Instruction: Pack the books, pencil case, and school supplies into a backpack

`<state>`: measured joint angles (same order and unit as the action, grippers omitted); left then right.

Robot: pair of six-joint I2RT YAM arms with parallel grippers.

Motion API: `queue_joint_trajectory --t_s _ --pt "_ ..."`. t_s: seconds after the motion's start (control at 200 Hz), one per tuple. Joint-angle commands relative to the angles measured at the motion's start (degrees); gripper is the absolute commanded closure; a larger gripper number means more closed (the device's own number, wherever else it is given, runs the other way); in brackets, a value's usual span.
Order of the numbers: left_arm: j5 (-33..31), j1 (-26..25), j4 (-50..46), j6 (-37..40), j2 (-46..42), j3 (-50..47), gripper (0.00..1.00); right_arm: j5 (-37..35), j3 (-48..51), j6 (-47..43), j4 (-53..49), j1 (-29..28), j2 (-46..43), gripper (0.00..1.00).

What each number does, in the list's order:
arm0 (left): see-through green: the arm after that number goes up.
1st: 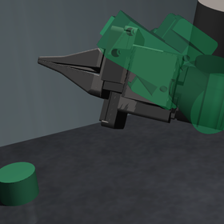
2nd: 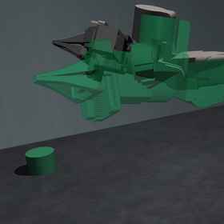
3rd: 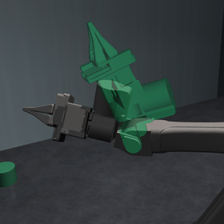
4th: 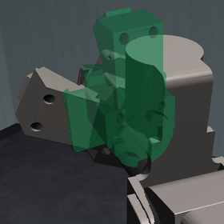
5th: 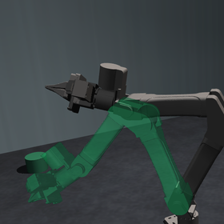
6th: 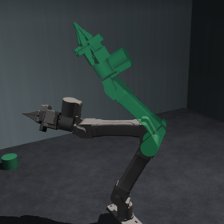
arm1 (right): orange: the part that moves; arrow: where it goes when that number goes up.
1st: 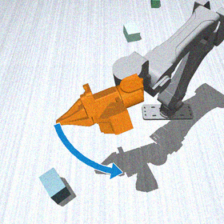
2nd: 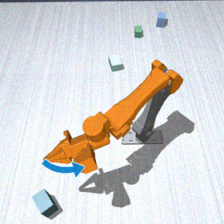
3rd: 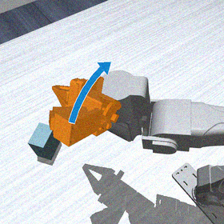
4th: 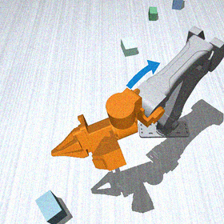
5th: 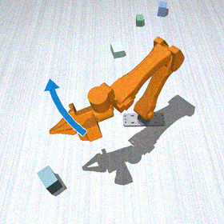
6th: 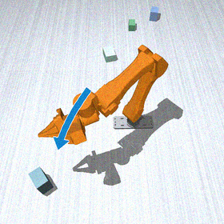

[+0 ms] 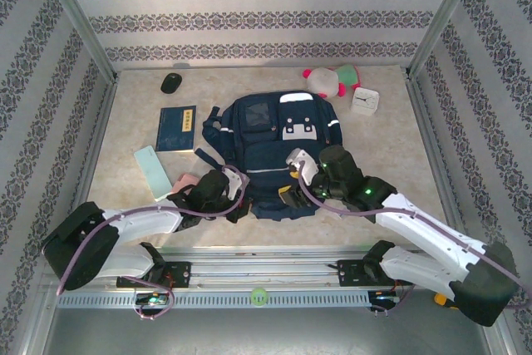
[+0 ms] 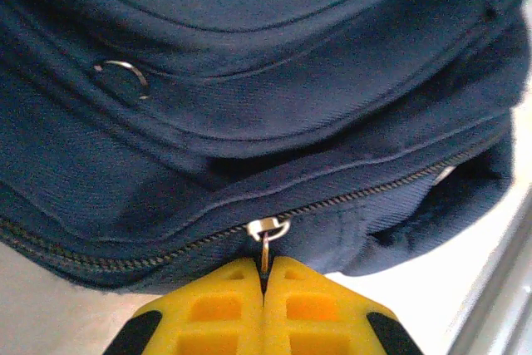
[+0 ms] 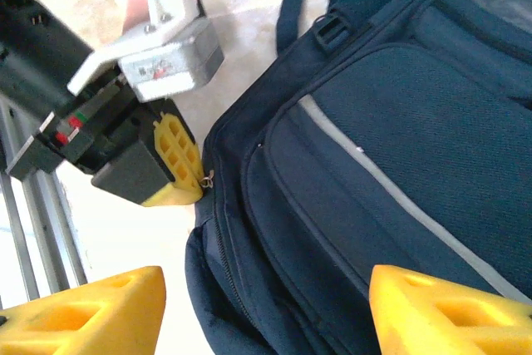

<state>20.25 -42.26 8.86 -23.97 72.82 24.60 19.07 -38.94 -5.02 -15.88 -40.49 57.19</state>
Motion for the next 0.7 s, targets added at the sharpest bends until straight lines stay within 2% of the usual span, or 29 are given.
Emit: queue_joint_trajectory --t_s 0.0,0.205,0.36,0.45,0.485,0.58,0.645,0.695 --pt "5.6 0.4 0.4 1.2 -4.2 -0.5 1.0 0.0 -0.2 -4.9 1.4 -2.4 3.2 0.33" --pt "8.4 0.4 -0.2 1.4 -10.8 -0.3 1.0 0.0 -1.6 -9.2 4.3 -6.3 11.4 0.32" --pt "6.0 0.4 -4.2 3.5 -12.4 0.2 1.0 1.7 -1.9 -10.6 9.3 -6.7 17.1 0.31" --pt "5.5 0.4 -5.3 3.7 -12.3 0.6 1.0 0.9 -2.9 -12.0 9.2 -6.8 19.8 0.34" --pt "4.5 0.4 -6.0 3.7 -12.2 0.9 1.0 0.3 -3.1 -12.6 9.0 -6.8 20.4 0.39" --pt "0.6 0.4 -8.4 3.7 -12.3 1.7 1.0 -1.1 -3.0 -14.7 7.7 -6.7 19.9 0.64" --pt "-2.3 0.4 -9.7 3.7 -12.2 2.2 1.0 -1.0 -3.0 -16.5 5.7 -6.5 18.0 0.88" --pt "-4.2 0.4 -11.0 3.8 -12.2 2.5 1.0 -0.4 -3.1 -18.1 3.5 -6.1 15.8 1.0"
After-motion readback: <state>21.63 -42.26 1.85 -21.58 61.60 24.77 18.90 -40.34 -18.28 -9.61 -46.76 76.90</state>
